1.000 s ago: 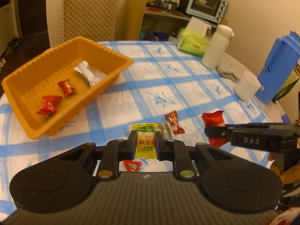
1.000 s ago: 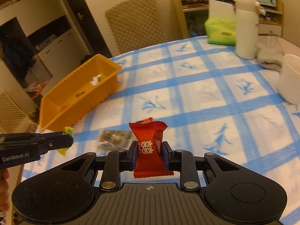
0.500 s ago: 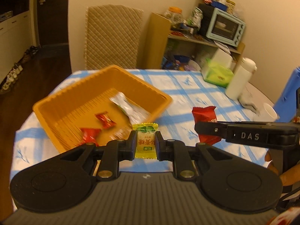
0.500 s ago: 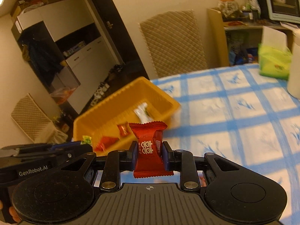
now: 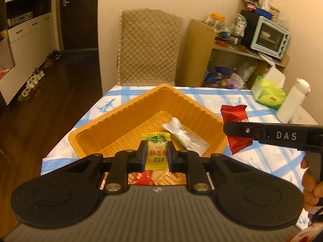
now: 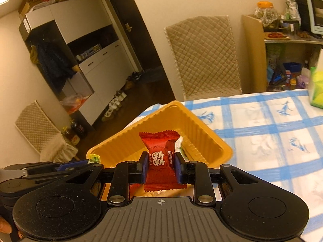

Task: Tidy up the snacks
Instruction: 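Carry the red packet and yellow candy over the orange basket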

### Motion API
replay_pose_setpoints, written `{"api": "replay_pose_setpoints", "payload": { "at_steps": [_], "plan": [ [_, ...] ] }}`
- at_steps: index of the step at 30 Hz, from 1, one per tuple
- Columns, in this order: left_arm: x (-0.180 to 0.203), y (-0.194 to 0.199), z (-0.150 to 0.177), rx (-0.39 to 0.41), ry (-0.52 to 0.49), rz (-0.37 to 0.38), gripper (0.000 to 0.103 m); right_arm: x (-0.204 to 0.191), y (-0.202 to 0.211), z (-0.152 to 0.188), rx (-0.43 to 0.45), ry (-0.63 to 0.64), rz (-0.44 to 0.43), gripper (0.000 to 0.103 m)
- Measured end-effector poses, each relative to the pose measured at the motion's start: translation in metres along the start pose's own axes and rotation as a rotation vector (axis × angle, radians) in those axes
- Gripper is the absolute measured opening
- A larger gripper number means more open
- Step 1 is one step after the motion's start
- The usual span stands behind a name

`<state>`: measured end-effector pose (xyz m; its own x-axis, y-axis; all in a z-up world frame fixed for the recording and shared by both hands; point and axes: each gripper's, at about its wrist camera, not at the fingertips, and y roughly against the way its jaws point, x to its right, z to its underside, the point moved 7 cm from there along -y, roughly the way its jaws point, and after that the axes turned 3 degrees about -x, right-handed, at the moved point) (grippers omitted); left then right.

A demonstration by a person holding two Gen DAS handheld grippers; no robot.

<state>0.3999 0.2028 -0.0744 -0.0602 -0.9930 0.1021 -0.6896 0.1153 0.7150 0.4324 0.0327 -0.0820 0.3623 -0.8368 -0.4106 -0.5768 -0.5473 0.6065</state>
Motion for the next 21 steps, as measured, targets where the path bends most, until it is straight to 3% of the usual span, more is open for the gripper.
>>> {"api": "replay_pose_setpoints", "payload": {
  "at_steps": [13, 21],
  "plan": [
    [-0.038, -0.060, -0.015, -0.084, 0.032, -0.056, 0.018, -0.017, -0.082, -0.003, -0.104, 0.081, 0.022, 0.027],
    [-0.050, -0.085, -0.020, -0.115, 0.051, -0.064, 0.018, -0.012, -0.104, -0.009, -0.123, 0.066, 0.040, 0.027]
  ]
}}
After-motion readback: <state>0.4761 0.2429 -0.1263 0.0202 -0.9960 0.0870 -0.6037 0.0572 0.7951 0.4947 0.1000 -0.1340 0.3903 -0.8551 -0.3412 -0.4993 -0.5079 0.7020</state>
